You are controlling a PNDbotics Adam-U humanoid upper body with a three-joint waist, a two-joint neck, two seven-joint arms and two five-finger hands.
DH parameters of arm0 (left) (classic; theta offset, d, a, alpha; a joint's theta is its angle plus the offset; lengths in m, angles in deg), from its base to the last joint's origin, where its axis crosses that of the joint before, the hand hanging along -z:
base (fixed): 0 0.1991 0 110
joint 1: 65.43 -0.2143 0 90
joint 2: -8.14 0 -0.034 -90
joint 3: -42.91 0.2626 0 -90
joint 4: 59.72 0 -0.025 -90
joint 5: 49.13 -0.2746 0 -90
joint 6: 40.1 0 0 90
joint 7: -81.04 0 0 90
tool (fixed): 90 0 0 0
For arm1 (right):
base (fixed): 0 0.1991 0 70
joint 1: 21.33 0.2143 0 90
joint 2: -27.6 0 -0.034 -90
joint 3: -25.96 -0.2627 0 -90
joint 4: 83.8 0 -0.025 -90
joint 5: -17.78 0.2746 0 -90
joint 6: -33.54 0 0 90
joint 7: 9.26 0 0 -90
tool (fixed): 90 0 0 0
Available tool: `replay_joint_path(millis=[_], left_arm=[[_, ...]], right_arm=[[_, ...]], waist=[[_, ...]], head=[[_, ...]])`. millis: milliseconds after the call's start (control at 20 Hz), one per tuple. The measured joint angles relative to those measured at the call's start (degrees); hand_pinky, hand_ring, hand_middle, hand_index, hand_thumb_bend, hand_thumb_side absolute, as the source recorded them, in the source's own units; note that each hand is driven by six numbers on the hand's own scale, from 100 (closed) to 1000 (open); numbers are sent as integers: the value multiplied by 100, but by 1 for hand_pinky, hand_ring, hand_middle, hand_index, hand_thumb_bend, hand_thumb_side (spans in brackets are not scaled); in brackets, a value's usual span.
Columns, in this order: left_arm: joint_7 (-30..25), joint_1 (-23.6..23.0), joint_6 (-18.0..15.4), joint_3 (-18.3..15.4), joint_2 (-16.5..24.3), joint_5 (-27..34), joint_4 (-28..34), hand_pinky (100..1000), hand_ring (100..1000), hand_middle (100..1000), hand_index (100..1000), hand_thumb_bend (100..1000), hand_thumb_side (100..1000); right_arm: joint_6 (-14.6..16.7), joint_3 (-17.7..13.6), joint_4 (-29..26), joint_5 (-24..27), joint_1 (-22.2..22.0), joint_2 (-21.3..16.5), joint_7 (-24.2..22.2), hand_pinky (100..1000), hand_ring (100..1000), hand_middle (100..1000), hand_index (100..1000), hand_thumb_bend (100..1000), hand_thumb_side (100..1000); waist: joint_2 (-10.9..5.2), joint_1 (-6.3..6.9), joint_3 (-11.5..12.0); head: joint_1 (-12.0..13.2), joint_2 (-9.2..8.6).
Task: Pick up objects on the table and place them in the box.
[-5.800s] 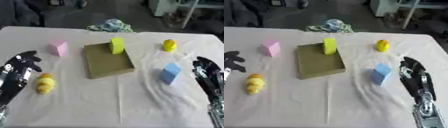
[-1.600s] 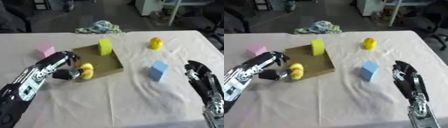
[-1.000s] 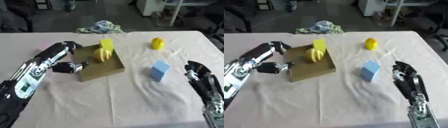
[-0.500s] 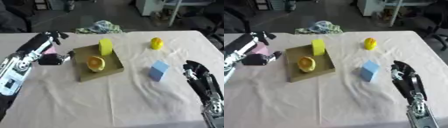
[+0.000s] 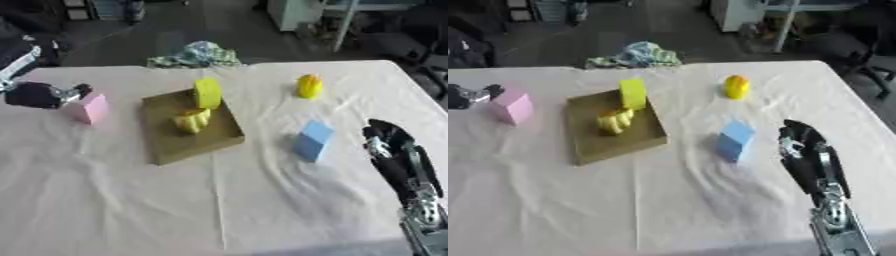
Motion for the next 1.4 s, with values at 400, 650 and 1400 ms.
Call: replay_joint_path(millis=[400,650,1400], left_arm=[[390,485,385,-347,-673,-933,-1737,774,714,792,902,461,654],[869,576,745,-488,-985,-1057,-2367,757,688,775,894,432,653],[1611,571,1132,-721,-1234,-706,-3173,734,626,727,852,343,615]], right_arm=[[5,8,26,0,3,0,-26,707,778,671,793,100,498],[7,23,27,8,10,3,-47,707,777,671,793,100,499],[23,26,33,46,55,58,-72,707,778,670,793,100,502]], waist=[[0,-2,-136],[6,-3,-213],[49,-84,-307]], head=[[23,0],[63,0],[143,0]])
